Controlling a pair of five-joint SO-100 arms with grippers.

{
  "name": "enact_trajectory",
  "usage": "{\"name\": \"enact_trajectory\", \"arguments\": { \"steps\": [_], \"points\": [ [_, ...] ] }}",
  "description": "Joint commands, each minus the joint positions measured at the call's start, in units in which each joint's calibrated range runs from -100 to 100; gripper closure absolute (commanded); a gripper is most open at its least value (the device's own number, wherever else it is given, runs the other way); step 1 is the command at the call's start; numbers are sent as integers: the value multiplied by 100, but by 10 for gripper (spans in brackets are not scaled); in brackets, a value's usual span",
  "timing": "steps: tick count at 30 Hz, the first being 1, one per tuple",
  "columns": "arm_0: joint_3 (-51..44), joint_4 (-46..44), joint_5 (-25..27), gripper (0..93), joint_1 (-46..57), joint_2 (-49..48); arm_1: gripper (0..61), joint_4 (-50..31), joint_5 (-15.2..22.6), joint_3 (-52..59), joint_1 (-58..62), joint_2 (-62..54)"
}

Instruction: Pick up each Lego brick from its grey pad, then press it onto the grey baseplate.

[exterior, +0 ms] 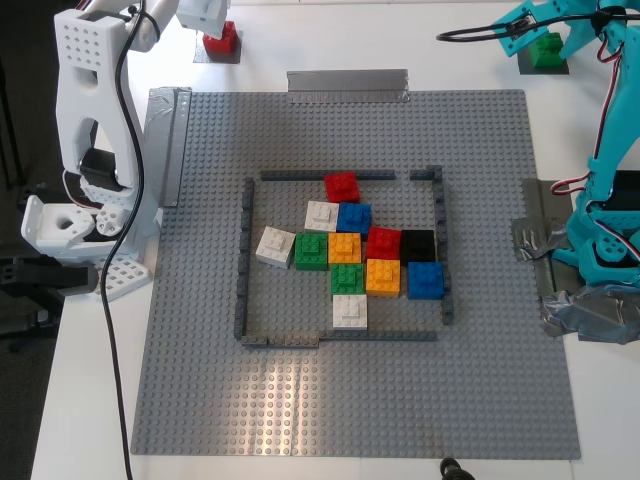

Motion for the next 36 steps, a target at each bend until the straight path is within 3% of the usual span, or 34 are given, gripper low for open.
{"name": "enact_trajectory", "arguments": {
  "steps": [1,19,28,36],
  "points": [
    [-257,-8,-15,694,-48,-79,403,-57,-59,-527,-91,-85],
    [-474,57,-59,695,-178,-71,429,65,93,-635,-69,138],
    [-474,57,-54,731,-128,-2,568,285,108,-644,-76,147],
    [-474,57,-64,769,-106,-19,610,512,83,-689,-142,87]
  ]
}}
